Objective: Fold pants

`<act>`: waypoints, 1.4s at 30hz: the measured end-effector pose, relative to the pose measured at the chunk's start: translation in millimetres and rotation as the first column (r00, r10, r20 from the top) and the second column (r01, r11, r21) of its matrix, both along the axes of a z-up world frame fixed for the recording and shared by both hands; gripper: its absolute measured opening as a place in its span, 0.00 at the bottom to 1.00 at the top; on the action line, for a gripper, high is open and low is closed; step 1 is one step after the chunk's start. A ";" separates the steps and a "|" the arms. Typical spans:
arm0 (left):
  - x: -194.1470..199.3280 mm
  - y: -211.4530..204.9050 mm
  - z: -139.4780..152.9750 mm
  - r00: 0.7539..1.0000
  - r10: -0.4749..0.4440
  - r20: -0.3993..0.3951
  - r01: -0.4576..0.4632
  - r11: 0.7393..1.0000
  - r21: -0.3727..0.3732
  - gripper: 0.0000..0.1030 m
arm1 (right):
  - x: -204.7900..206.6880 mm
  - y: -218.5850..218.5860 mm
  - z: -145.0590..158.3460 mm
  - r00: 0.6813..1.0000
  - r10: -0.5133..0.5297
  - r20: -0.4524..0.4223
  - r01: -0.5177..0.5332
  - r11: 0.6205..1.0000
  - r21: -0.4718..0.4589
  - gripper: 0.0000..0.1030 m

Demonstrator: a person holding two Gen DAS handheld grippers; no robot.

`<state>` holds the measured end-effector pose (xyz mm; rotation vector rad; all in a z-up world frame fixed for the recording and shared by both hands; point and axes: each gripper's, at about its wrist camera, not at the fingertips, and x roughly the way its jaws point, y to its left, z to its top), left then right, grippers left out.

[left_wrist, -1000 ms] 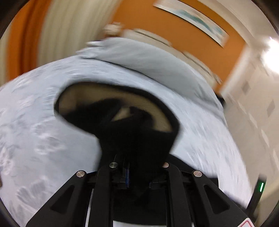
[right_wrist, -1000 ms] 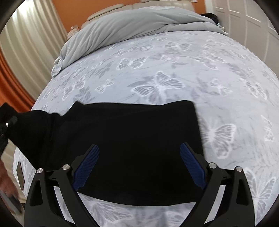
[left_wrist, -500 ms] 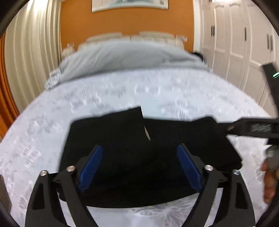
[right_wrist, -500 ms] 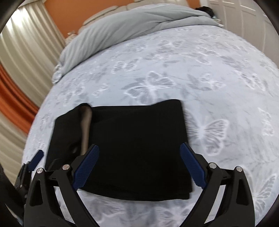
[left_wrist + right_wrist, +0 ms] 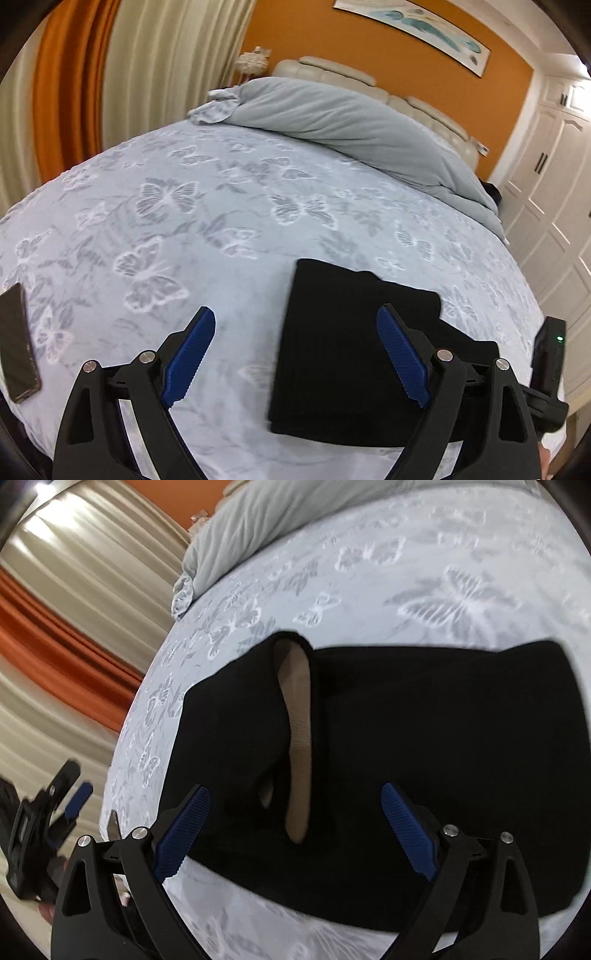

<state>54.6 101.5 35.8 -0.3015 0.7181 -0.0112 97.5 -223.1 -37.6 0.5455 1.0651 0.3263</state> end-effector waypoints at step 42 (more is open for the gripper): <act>32.6 -56.3 -21.8 0.991 -0.070 -0.110 0.068 0.997 -0.020 0.84 | -32.1 -42.4 77.6 0.974 -0.005 0.224 0.013 0.999 -0.031 0.15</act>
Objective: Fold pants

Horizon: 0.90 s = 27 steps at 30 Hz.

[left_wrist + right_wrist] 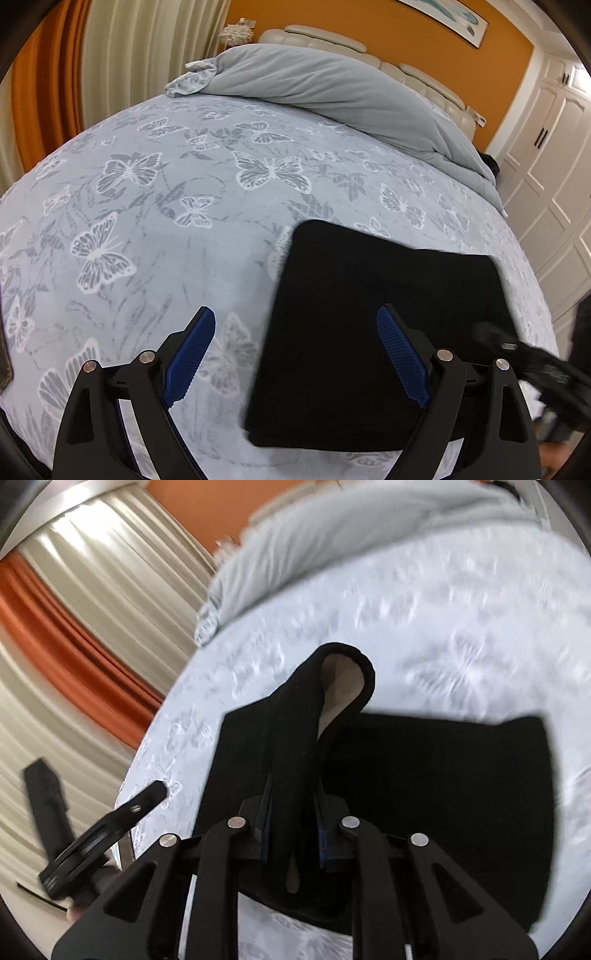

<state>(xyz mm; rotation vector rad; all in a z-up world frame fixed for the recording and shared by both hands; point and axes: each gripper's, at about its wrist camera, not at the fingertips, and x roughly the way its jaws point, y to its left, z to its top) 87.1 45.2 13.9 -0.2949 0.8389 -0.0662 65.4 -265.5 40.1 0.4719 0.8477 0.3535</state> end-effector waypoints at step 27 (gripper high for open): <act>18.7 -34.6 -66.2 0.965 -0.122 -0.233 0.085 0.983 -0.162 0.85 | -24.0 -93.0 -52.4 0.960 -0.235 -0.155 0.216 0.968 -0.127 0.67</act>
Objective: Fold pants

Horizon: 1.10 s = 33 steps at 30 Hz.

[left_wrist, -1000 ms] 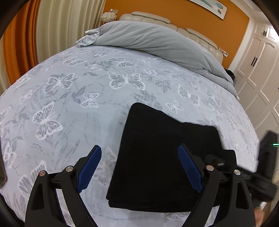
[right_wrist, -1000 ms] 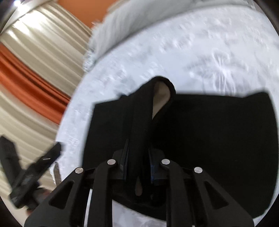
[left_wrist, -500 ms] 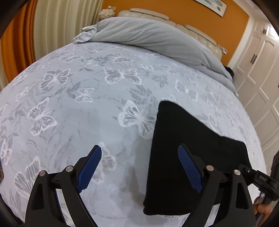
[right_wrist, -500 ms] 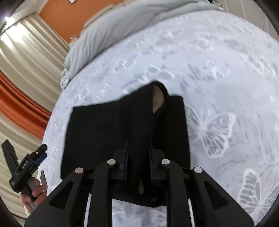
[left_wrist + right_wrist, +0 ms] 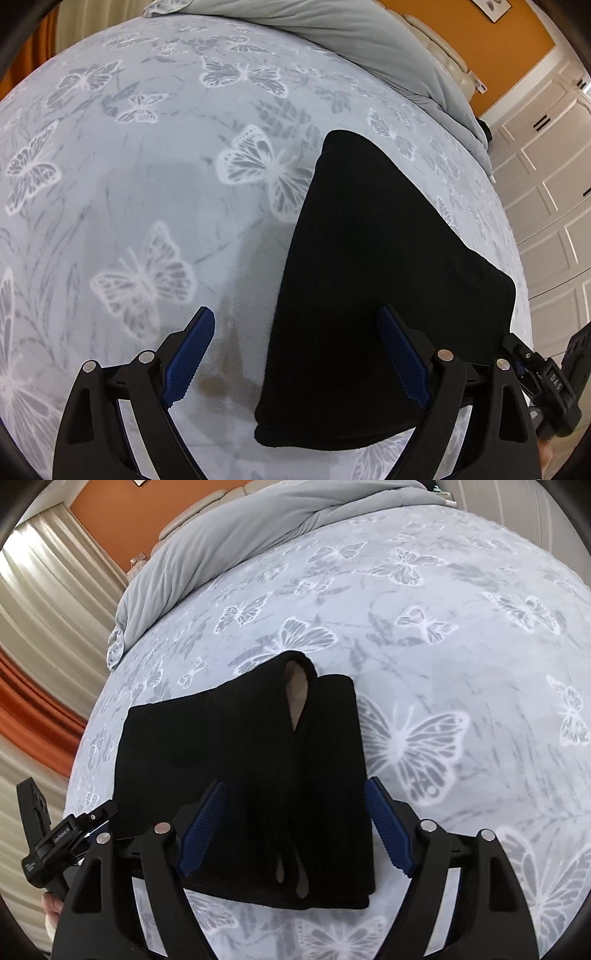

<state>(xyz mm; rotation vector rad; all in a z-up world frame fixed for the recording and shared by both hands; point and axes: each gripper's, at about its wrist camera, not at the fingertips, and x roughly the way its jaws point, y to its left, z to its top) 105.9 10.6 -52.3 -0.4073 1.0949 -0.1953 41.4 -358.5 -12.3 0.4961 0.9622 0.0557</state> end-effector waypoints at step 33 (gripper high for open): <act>-3.1 17.0 1.3 0.996 -0.078 -0.031 0.064 0.941 -0.333 0.31 | -6.6 16.6 28.0 0.985 0.157 0.073 -0.165 0.978 0.125 0.34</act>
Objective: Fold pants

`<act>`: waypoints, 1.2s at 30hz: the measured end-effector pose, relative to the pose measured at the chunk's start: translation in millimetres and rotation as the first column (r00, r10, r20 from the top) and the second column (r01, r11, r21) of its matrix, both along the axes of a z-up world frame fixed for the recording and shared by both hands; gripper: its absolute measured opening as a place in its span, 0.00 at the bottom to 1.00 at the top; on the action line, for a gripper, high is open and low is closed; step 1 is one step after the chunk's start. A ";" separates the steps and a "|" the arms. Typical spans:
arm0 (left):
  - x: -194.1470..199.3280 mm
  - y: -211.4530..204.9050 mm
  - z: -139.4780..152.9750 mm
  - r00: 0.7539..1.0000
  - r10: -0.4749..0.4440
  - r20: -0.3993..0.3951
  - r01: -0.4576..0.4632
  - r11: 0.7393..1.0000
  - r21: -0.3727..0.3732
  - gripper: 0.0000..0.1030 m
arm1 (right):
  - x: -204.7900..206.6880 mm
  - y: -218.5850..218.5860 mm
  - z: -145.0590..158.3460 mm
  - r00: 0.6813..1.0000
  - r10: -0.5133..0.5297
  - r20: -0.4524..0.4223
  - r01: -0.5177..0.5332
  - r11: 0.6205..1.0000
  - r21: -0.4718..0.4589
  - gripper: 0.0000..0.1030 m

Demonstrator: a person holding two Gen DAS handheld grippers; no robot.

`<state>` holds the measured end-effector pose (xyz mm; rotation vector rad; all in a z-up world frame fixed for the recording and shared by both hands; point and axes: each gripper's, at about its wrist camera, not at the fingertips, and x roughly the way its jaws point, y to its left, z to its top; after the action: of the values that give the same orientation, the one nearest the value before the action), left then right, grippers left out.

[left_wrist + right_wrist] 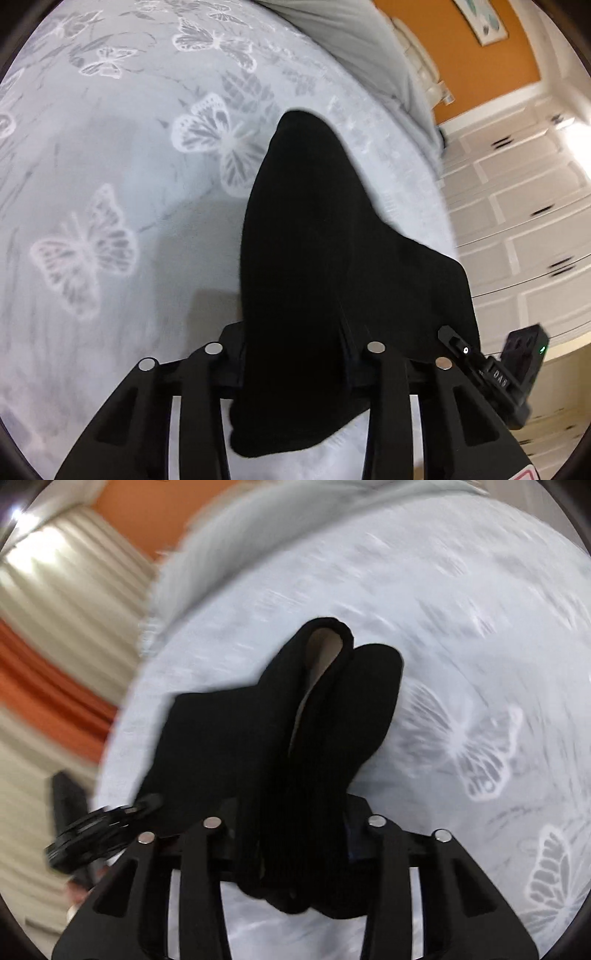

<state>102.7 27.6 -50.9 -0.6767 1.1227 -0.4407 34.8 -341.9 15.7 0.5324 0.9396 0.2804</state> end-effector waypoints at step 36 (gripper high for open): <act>9.2 -37.1 21.2 0.971 0.024 0.237 -0.144 0.851 0.505 0.78 | -4.5 32.1 27.9 0.974 -0.149 0.170 0.193 0.940 -0.282 0.12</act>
<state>111.9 -9.5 -29.7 -0.1887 0.9350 -0.1155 30.3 -309.8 43.6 0.3082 0.7693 0.0174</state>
